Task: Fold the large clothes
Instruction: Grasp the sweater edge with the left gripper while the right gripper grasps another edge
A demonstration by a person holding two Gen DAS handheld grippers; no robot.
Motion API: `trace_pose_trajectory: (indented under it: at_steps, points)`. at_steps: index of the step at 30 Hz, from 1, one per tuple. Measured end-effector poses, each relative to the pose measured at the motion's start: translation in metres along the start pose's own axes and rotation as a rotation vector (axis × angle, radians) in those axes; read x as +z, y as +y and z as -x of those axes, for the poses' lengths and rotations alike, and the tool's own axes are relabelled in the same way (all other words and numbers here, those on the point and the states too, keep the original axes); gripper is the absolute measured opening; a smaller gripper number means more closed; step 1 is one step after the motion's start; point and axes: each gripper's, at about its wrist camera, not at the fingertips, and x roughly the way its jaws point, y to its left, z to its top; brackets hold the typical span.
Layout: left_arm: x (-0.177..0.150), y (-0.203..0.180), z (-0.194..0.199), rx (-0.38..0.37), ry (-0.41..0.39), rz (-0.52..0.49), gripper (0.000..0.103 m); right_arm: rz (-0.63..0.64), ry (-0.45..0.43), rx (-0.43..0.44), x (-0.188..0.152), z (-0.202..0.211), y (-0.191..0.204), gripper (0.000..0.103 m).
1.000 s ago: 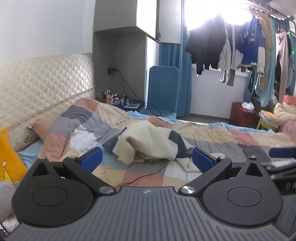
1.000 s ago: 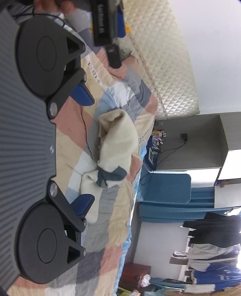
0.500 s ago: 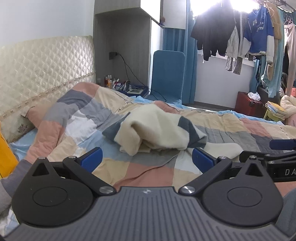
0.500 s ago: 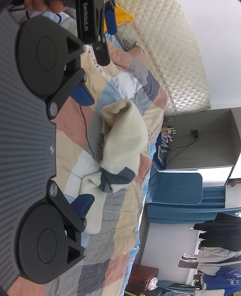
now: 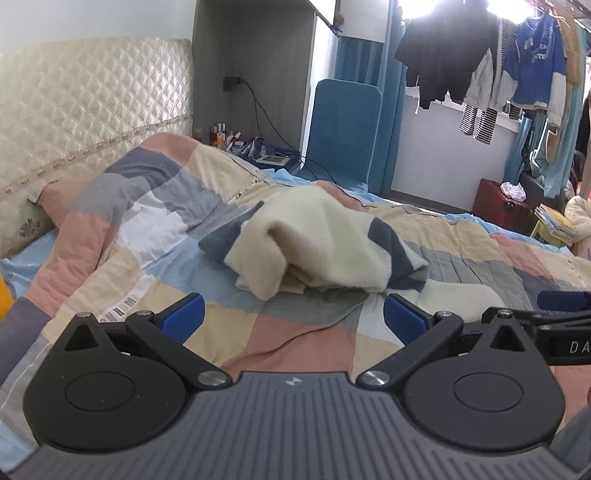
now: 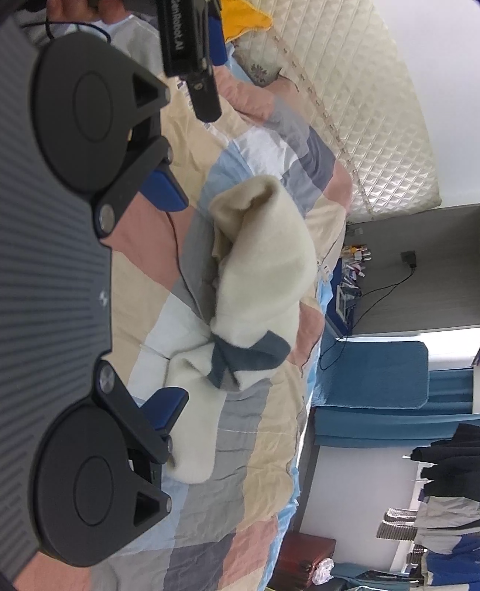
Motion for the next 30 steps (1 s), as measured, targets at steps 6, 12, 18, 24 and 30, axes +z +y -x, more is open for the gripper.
trace_pose_trajectory:
  at_steps: [6,12,18,24,30]
  points:
    - [0.013,0.018,-0.048,-0.001,0.036,0.054,0.103,-0.029,0.039,0.002,0.018,-0.034,-0.009,0.103]
    - [0.021,0.04,-0.115,-0.025,0.079,0.133,0.103,-0.04,0.034,-0.026,0.04,-0.083,-0.017,0.103]
    - [0.005,0.058,-0.182,-0.077,0.071,0.152,0.103,-0.061,0.057,0.019,0.037,-0.146,-0.032,0.103]
    - [-0.017,0.076,-0.243,-0.126,0.044,0.187,0.097,-0.1,0.056,0.063,0.028,-0.212,-0.043,0.099]
    - [-0.024,0.082,-0.28,-0.172,0.013,0.131,0.075,-0.134,0.033,0.101,0.021,-0.261,-0.045,0.083]
